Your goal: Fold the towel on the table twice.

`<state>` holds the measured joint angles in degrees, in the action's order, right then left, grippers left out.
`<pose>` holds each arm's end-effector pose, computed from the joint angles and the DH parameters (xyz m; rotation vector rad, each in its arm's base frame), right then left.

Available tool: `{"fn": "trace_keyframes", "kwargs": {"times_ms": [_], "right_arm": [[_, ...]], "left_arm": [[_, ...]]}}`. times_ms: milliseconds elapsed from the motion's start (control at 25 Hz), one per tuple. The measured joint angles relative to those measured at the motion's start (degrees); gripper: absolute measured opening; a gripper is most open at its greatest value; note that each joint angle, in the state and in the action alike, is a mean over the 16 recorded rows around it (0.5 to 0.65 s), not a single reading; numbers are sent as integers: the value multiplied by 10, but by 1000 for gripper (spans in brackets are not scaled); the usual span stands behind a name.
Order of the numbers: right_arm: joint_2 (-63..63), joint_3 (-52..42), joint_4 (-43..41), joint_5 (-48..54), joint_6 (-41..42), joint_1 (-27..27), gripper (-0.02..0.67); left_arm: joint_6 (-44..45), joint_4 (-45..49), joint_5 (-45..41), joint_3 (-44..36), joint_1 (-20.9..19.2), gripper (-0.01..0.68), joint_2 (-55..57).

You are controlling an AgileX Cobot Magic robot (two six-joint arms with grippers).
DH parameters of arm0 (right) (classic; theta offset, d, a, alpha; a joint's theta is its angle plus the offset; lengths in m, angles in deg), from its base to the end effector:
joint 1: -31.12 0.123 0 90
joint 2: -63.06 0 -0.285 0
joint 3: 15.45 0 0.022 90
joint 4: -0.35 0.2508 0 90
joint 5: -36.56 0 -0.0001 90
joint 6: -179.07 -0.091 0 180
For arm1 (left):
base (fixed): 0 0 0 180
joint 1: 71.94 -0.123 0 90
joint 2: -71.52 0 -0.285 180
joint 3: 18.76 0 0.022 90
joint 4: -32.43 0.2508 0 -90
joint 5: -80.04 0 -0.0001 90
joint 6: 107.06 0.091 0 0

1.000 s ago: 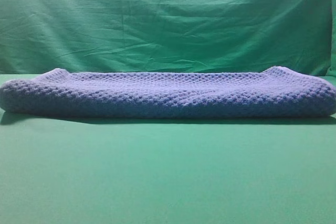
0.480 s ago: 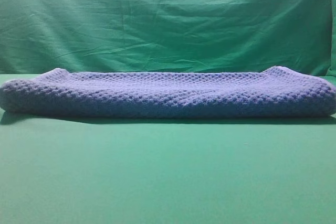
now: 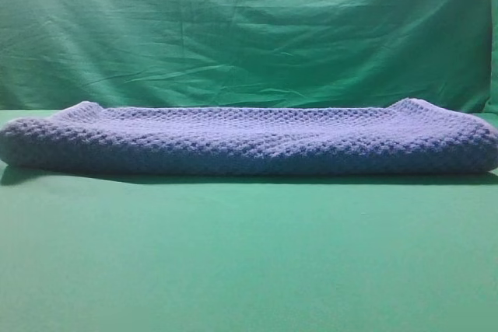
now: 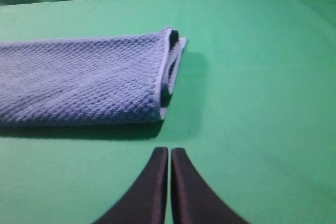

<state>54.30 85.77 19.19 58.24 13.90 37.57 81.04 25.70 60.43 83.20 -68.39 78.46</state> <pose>0.0522 0.0169 0.1709 -0.1427 1.8861 0.2227 0.0527 -0.0069 0.1785 0.1122 1.8200 -0.0580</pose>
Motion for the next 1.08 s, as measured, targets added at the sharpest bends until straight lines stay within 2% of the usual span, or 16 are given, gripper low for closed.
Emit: {"fn": "trace_keyframes", "kwargs": {"times_ms": [320,1080], "right_arm": [[14,0,1,1,0,-41,0],[16,0,2,1,0,-46,0]], "left_arm": [[0,0,0,0,-12,0,0],[0,0,0,0,-12,0,0]]}}
